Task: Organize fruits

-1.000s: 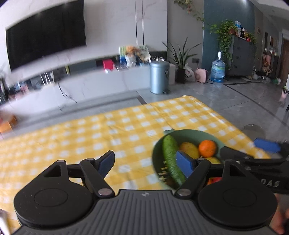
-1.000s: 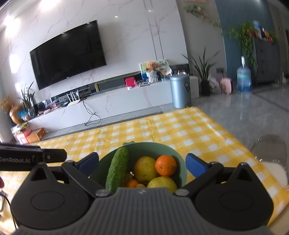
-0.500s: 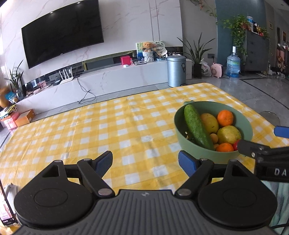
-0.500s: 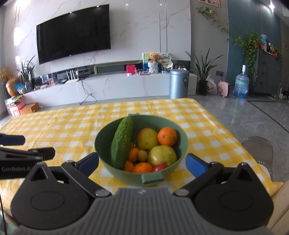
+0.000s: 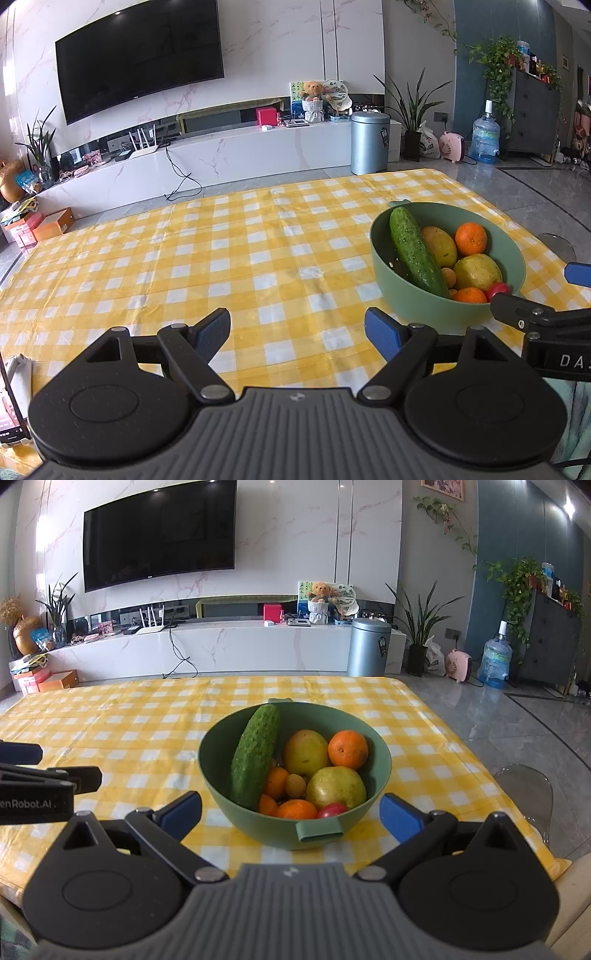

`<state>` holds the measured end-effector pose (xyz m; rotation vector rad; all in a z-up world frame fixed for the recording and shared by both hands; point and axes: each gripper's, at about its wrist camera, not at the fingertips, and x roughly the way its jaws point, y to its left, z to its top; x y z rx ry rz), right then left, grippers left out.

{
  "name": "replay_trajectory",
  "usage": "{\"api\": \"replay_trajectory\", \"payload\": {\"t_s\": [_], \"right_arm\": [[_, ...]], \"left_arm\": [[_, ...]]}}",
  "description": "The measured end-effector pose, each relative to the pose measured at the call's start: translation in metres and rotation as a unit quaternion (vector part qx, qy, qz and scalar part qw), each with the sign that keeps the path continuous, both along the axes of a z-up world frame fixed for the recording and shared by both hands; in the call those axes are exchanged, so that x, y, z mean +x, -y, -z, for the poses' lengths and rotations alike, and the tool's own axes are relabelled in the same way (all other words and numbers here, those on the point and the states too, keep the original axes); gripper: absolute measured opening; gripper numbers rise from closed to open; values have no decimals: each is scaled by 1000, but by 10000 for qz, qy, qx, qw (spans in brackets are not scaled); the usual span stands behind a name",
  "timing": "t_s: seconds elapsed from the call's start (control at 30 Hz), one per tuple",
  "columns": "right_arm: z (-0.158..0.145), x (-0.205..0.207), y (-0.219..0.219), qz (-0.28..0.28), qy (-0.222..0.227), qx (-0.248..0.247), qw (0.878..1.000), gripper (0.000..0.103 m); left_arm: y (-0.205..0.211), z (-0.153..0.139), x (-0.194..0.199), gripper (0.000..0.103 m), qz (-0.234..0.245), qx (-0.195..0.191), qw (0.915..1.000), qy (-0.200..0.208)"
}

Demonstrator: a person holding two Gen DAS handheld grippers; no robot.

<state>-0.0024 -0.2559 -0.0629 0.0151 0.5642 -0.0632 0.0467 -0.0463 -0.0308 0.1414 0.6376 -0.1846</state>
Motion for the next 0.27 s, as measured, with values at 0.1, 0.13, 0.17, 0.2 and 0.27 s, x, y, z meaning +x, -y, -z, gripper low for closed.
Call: {"api": "replay_trajectory", "payload": {"t_s": [0.1,0.13,0.17,0.2,0.27], "right_arm": [[1,1,0,1,-17,5,10000,99],[1,1,0,1,-23,11,10000,99],[1,1,0,1,-29,14,10000,99],[2,2,0,0,-34,15,10000,99],[2,2,-1,-4,-40,10,10000,99]], "left_arm": [[0,-1,-1,97,-4,-8,10000,20],[0,-1,-1,97,-14,14,10000,34],[1,-1,-2,97,-32,24,10000,48],[1,-2,-1,97,-52,21,10000,56],[2,-2,0,97,-52,-1,10000,51]]}}
